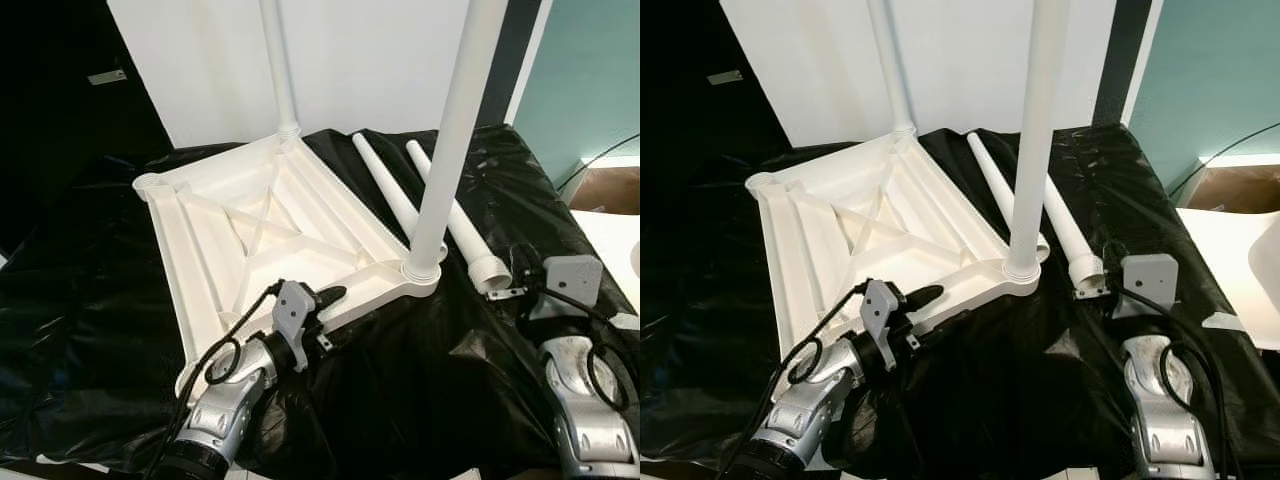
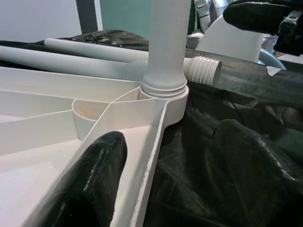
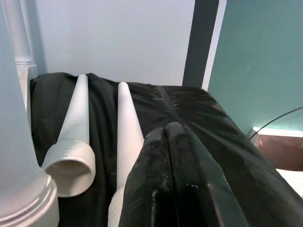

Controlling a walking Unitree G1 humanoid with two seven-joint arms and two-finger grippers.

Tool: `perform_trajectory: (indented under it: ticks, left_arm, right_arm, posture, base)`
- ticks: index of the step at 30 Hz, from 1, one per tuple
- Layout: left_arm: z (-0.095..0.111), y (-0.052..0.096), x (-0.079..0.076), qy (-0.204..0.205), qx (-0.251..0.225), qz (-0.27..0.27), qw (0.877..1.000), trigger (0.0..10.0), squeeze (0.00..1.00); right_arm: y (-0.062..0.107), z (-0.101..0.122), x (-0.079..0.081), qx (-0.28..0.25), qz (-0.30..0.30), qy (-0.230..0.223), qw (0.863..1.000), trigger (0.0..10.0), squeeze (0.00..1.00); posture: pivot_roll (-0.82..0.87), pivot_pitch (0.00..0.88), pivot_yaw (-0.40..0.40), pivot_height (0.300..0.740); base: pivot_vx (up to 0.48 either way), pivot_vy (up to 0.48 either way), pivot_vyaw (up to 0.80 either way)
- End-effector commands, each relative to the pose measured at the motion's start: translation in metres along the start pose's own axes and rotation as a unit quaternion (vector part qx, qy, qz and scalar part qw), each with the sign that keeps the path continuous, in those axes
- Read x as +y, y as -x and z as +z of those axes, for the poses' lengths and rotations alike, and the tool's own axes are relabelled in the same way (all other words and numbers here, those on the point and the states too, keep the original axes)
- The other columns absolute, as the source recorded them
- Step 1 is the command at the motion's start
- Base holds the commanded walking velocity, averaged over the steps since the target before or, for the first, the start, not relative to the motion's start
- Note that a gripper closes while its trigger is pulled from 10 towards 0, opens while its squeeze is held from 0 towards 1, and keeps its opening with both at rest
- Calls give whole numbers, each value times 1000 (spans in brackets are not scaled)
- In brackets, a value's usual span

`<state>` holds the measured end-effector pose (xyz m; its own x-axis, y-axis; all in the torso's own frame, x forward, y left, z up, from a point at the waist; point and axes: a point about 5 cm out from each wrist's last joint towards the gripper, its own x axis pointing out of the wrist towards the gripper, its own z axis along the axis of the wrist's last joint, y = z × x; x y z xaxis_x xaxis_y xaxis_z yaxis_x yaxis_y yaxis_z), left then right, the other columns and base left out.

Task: Building children table

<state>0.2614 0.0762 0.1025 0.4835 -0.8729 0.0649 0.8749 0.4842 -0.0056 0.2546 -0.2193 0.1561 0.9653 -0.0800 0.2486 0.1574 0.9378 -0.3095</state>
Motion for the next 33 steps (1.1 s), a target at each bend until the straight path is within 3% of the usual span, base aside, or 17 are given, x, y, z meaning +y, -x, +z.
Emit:
perform_trajectory:
  ticks: [1,4,5,8,11,19,22,25,33]
  left_arm:
    - [-4,4,0,-4,10,-3,1000,10000,0]
    - [-5,4,0,-4,9,0,1000,10000,0]
    - [0,3,5,1,-16,33,999,10000,0]
    - [19,9,24,36,-117,165,979,10000,0]
    - [22,18,26,57,-153,225,960,10000,0]
    - [19,33,21,72,-164,272,945,10000,0]
    - [19,48,22,69,-172,334,924,10000,0]
    - [20,64,27,68,-185,402,894,10000,0]
    - [24,76,27,44,-180,442,878,10000,0]
  right_arm:
    - [0,-3,5,8,8,5,1000,10000,0]
    - [0,-4,8,8,14,7,1000,10000,0]
    - [0,-3,11,4,17,7,1000,10000,0]
    - [3,1,18,-14,17,5,1000,10000,0]
    - [6,2,23,-19,20,-2,1000,10000,0]
    - [5,3,25,-25,28,1,999,10000,0]
    - [3,2,23,-26,26,4,999,10000,0]
    - [1,0,23,-24,23,5,999,10000,0]
    - [-9,-3,23,-17,16,-6,1000,10000,0]
  posture:
    - [-30,0,63,740]
    - [-28,0,60,740]
    - [-28,0,59,740]
    - [-24,0,56,740]
    - [-20,0,54,740]
    - [-9,0,50,740]
    - [2,0,48,740]
    - [10,0,47,740]
    - [23,0,48,740]
  base:
    - [0,0,0]
    - [0,0,0]
    - [0,0,0]
    - [0,0,0]
    - [0,0,0]
    - [0,0,0]
    - [0,0,0]
    - [0,0,0]
    - [0,0,0]
